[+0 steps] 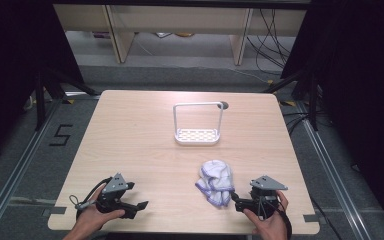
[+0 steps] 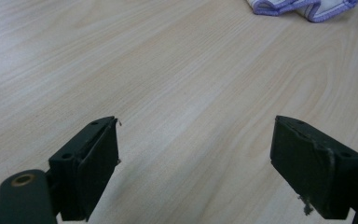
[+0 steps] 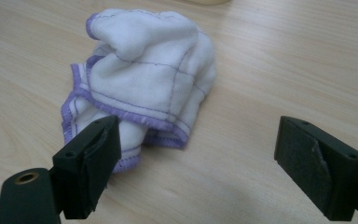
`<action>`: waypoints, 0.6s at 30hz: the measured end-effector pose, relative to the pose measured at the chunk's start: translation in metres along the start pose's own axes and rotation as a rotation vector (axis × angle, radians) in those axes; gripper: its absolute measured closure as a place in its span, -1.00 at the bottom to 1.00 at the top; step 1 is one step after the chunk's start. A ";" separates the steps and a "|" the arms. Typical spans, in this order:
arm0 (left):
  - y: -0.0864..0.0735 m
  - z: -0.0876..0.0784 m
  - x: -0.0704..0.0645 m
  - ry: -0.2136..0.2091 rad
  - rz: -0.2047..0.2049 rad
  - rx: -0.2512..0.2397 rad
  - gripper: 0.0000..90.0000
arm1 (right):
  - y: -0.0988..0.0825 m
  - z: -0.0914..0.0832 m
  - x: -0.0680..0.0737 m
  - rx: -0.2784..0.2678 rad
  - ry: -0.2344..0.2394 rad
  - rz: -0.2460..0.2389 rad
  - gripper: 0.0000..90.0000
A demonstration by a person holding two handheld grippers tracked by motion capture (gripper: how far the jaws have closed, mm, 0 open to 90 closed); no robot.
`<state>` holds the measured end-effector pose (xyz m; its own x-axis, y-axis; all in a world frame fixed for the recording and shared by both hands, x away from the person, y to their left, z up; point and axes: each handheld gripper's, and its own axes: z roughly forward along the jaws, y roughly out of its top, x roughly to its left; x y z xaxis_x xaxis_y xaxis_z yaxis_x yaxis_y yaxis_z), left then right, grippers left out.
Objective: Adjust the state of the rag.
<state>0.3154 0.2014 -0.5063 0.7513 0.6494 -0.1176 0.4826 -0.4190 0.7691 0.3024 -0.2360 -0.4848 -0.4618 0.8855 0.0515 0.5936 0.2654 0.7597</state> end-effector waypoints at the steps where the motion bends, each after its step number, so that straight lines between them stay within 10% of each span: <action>1: 0.000 0.000 0.000 0.001 -0.004 0.000 -0.67 | 0.000 0.000 0.000 -0.009 -0.008 -0.013 -0.65; 18: 0.004 0.003 -0.004 -0.002 -0.019 -0.022 -0.67 | 0.019 -0.003 0.024 -0.050 0.062 -0.089 -0.18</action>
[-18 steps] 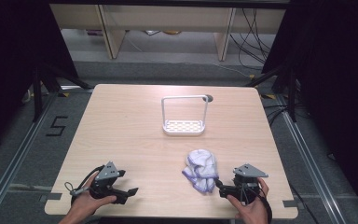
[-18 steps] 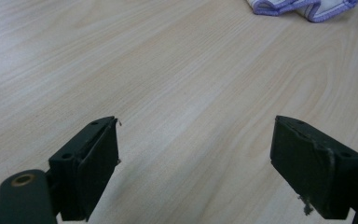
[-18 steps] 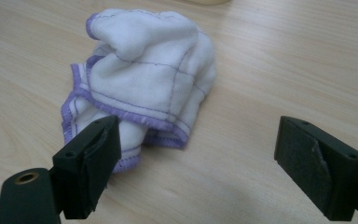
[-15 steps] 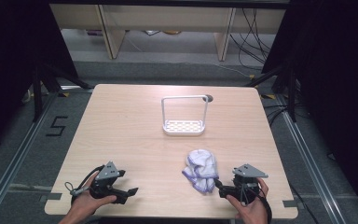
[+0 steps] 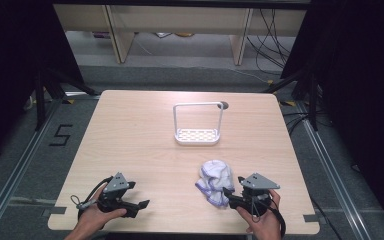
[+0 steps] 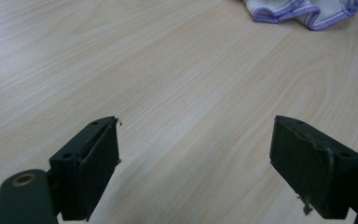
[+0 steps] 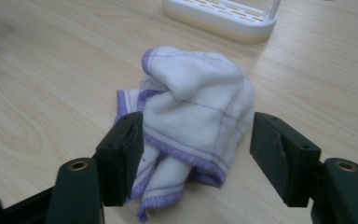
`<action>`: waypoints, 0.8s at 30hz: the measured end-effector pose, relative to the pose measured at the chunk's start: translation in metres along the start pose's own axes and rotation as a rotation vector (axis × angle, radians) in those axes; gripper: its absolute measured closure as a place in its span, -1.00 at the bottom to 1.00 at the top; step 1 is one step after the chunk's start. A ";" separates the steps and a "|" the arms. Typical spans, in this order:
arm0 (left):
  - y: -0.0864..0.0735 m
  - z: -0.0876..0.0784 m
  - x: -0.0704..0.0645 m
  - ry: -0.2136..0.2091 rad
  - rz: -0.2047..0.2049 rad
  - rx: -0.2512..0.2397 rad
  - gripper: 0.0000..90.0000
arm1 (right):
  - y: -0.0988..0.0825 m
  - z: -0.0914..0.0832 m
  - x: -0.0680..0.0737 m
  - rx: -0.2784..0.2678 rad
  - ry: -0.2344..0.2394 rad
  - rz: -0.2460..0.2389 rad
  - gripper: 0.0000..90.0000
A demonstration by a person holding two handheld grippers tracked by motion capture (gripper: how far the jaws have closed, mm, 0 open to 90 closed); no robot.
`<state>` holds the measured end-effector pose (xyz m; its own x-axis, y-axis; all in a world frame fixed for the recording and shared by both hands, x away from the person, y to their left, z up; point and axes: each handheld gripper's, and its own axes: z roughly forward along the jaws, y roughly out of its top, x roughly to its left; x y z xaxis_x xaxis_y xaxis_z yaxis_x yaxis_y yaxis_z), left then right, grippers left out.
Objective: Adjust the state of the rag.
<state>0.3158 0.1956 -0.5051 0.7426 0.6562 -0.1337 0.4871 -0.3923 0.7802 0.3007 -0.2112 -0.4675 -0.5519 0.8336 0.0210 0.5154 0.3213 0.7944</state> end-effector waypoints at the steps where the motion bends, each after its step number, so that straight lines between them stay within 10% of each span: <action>1: 0.000 0.000 -0.001 0.002 0.008 -0.002 -0.67 | 0.002 0.002 0.001 -0.002 0.002 -0.012 -0.16; 20: 0.002 0.004 -0.005 -0.013 0.006 -0.004 -0.66 | 0.028 0.043 0.021 0.051 -0.017 -0.169 0.15; 24: 0.002 0.005 -0.006 -0.013 0.005 -0.008 -0.66 | 0.029 0.053 0.021 0.092 -0.046 -0.207 0.56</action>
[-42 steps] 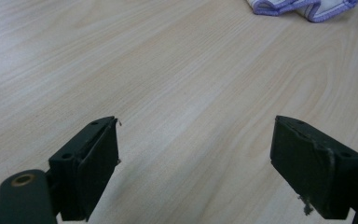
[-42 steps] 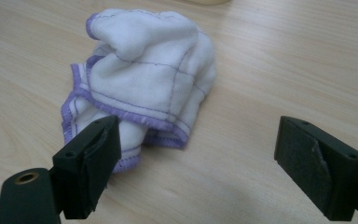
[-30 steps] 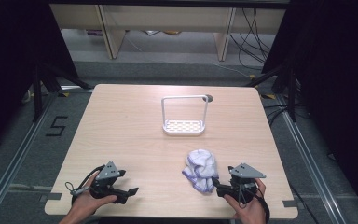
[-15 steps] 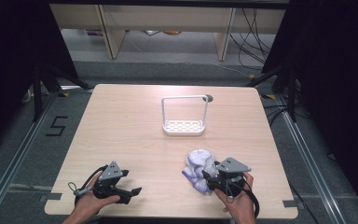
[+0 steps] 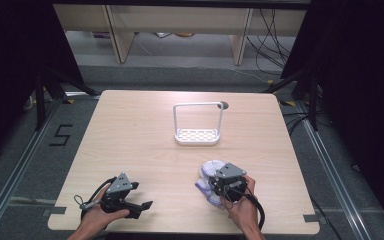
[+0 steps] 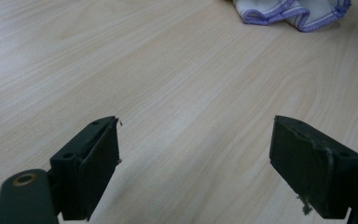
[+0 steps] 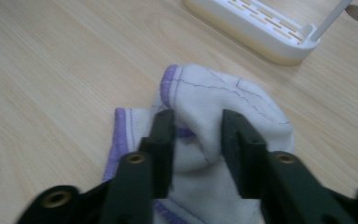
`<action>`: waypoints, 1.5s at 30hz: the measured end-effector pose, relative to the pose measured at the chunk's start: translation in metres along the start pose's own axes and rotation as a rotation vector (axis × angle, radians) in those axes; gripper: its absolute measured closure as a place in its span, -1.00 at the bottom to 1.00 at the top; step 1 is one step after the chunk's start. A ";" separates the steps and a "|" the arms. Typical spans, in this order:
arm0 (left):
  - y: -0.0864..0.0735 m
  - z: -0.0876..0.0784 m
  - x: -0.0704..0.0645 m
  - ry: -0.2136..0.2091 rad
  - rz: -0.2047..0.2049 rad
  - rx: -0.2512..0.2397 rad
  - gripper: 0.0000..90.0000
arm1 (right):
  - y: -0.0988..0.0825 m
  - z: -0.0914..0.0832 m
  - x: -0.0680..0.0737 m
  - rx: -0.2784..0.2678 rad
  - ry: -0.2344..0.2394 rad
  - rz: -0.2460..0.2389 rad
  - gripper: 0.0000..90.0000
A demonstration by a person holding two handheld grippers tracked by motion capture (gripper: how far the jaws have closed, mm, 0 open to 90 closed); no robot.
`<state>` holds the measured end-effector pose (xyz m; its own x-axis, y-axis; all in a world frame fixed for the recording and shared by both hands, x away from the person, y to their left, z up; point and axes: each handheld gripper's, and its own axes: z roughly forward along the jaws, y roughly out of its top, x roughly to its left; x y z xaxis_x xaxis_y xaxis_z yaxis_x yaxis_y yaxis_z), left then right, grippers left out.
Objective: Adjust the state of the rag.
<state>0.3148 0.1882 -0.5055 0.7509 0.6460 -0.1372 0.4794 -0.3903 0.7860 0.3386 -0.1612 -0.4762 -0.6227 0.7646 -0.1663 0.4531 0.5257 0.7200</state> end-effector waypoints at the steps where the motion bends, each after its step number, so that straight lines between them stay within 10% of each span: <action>1: 0.000 0.000 0.000 0.001 -0.002 -0.001 -0.66 | 0.000 0.000 -0.001 -0.002 0.005 0.001 0.69; 11: 0.001 0.004 -0.003 -0.011 -0.002 0.000 -0.65 | 0.015 -0.043 -0.044 -0.135 -0.034 0.046 0.93; 23: 0.036 0.037 -0.031 -0.091 0.077 -0.048 -0.51 | -0.019 -0.020 -0.113 -0.074 -0.033 0.232 0.94; 33: 0.087 0.099 -0.063 -0.157 0.192 -0.071 -0.37 | -0.028 0.001 -0.124 -0.022 -0.052 0.193 0.93; 45: 0.115 0.147 -0.086 -0.163 0.239 -0.051 -0.12 | -0.029 0.002 -0.123 -0.032 -0.046 0.204 0.93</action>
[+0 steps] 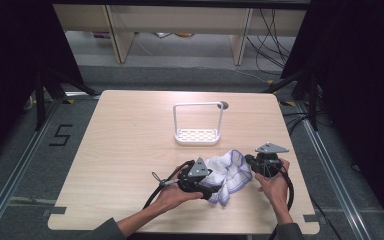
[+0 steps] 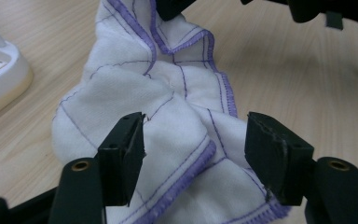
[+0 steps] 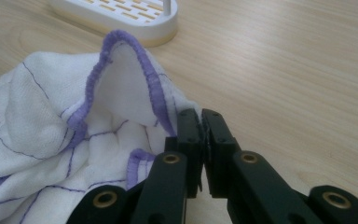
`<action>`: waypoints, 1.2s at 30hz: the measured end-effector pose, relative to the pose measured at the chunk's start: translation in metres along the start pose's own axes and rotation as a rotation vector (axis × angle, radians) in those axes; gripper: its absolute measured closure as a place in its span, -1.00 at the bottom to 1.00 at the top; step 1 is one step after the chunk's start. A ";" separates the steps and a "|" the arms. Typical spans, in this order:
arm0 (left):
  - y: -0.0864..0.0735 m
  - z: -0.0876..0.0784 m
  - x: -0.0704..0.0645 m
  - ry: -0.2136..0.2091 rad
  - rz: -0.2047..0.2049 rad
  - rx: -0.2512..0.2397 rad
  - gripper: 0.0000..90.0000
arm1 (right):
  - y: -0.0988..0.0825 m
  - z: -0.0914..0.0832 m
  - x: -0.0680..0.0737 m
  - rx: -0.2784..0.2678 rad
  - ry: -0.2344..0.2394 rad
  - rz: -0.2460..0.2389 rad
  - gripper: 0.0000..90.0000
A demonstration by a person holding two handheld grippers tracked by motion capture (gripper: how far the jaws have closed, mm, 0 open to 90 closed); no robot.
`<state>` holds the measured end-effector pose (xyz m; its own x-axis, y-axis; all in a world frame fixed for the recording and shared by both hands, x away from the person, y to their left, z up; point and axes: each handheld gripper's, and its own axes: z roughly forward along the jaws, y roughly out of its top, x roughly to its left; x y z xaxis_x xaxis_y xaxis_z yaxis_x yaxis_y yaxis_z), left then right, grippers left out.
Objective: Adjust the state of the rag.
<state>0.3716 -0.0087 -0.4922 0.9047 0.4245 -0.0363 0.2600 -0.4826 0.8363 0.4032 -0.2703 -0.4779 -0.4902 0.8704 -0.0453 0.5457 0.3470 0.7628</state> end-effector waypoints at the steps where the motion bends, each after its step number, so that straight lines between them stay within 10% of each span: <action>1: 0.001 0.004 0.000 0.017 0.022 0.006 -0.12 | 0.000 0.000 0.000 -0.001 0.001 0.000 0.93; 10: 0.003 0.010 0.010 0.018 0.052 -0.009 0.91 | 0.000 0.000 -0.002 -0.002 0.030 -0.007 0.93; 19: 0.017 -0.035 0.056 0.067 -0.048 -0.107 0.93 | 0.003 -0.007 -0.002 -0.011 0.028 0.033 0.93; 26: -0.011 -0.021 0.102 0.162 -0.156 -0.034 0.93 | 0.006 0.004 0.004 0.019 0.022 -0.011 0.93; 31: -0.021 -0.007 0.106 0.184 -0.159 0.029 0.90 | 0.009 0.017 0.007 0.053 0.006 -0.050 0.93; 36: -0.018 -0.015 0.100 0.223 -0.147 0.045 0.38 | 0.011 0.029 0.006 0.100 0.000 -0.055 0.91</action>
<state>0.4524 0.0542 -0.5027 0.7607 0.6485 -0.0295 0.4021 -0.4350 0.8056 0.4259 -0.2509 -0.4881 -0.5210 0.8493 -0.0855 0.5833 0.4274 0.6907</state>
